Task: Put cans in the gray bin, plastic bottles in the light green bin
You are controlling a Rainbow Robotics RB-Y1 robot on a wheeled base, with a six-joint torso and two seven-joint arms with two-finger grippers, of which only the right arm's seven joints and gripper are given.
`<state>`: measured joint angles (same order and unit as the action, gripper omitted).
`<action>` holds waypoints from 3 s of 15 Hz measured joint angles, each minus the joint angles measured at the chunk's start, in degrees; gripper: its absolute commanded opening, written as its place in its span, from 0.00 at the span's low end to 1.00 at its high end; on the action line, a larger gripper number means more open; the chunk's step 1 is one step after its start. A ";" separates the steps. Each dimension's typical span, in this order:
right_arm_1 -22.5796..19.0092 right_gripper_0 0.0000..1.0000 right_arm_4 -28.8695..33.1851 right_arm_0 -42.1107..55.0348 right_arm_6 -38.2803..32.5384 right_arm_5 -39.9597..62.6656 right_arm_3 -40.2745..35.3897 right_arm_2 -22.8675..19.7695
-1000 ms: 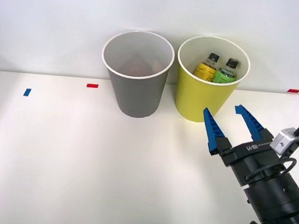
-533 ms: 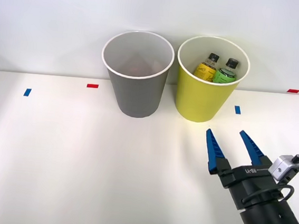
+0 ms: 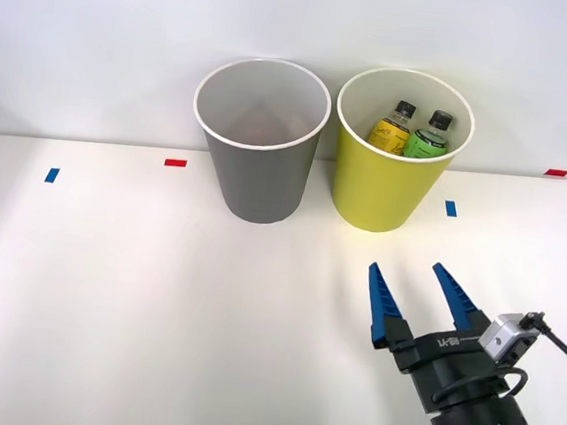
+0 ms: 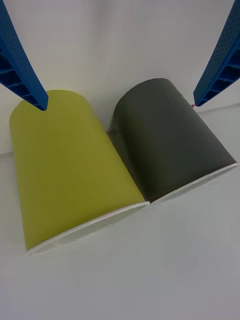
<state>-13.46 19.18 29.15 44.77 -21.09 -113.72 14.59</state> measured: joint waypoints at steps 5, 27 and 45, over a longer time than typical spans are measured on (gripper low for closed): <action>8.08 1.00 7.59 0.67 4.18 -12.19 9.29 -3.55; 5.56 1.00 -7.40 25.30 38.23 -25.41 9.83 0.14; 2.31 1.00 -8.99 27.36 41.10 -25.07 9.92 2.20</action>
<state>-11.16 10.19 56.51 85.87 -46.16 -103.81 16.79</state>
